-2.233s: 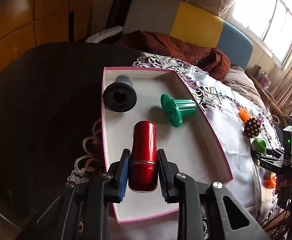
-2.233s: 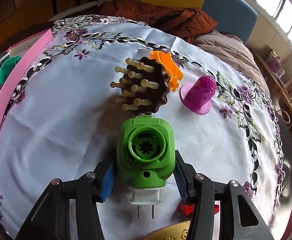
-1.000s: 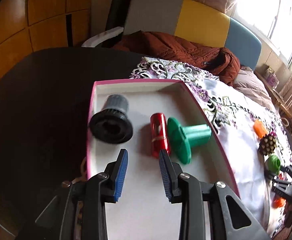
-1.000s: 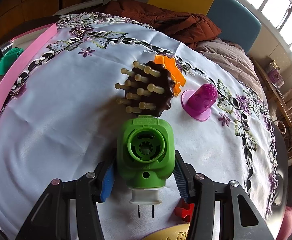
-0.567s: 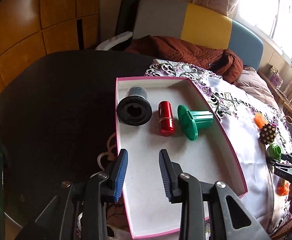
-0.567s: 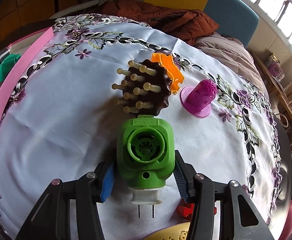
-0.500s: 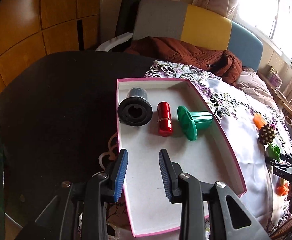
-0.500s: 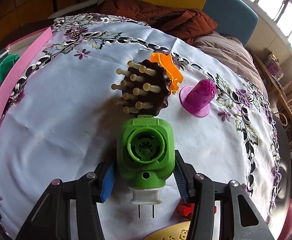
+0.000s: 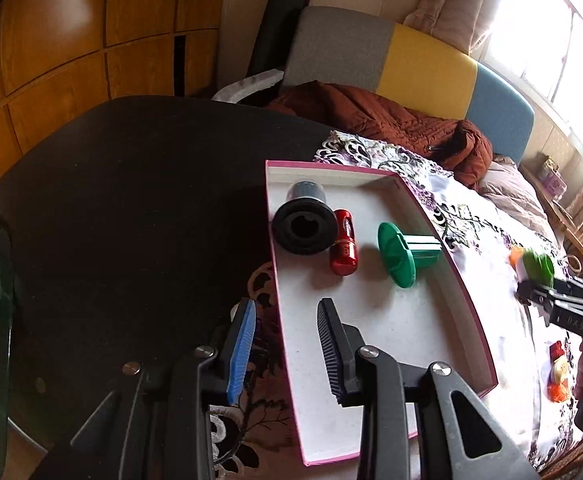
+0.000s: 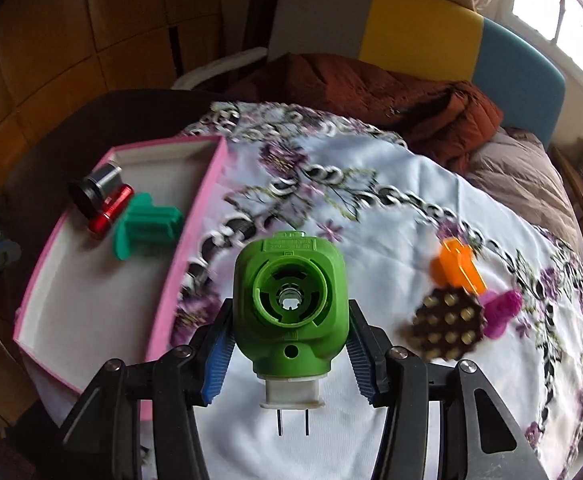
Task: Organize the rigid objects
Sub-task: 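Carry the green plug-in device to the tray and lower it with the right tool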
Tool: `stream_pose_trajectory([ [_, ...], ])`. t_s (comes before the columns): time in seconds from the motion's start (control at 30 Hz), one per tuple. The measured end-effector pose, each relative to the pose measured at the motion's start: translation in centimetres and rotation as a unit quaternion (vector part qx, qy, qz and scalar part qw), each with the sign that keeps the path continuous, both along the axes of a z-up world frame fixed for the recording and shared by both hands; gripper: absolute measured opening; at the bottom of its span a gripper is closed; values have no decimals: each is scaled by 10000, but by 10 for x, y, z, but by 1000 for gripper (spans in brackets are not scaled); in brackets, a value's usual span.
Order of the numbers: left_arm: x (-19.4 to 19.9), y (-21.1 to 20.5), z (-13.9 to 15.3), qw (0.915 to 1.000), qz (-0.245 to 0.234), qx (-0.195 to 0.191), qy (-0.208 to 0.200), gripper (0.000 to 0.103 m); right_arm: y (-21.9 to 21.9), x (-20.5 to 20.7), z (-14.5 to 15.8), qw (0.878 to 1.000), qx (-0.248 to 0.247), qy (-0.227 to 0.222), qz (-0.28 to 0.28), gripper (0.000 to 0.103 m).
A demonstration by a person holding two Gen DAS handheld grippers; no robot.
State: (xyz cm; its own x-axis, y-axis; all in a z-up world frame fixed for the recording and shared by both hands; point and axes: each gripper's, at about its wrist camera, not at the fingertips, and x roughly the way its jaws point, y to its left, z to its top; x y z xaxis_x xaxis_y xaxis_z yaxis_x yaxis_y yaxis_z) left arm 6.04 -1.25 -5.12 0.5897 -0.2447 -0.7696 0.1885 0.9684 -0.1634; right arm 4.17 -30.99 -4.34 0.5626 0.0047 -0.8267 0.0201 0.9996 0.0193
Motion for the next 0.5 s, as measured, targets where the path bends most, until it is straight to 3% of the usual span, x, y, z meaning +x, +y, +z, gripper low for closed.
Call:
stream_pose_trajectory([
  [0.23,4,10,-2,9999,67,-93,57,32,61,60,21,9981,164,-312,498,52],
  [0.5,9,18,-9,9996,127,-154,202,32,97,130,-7,9984,278,-22,482,53],
])
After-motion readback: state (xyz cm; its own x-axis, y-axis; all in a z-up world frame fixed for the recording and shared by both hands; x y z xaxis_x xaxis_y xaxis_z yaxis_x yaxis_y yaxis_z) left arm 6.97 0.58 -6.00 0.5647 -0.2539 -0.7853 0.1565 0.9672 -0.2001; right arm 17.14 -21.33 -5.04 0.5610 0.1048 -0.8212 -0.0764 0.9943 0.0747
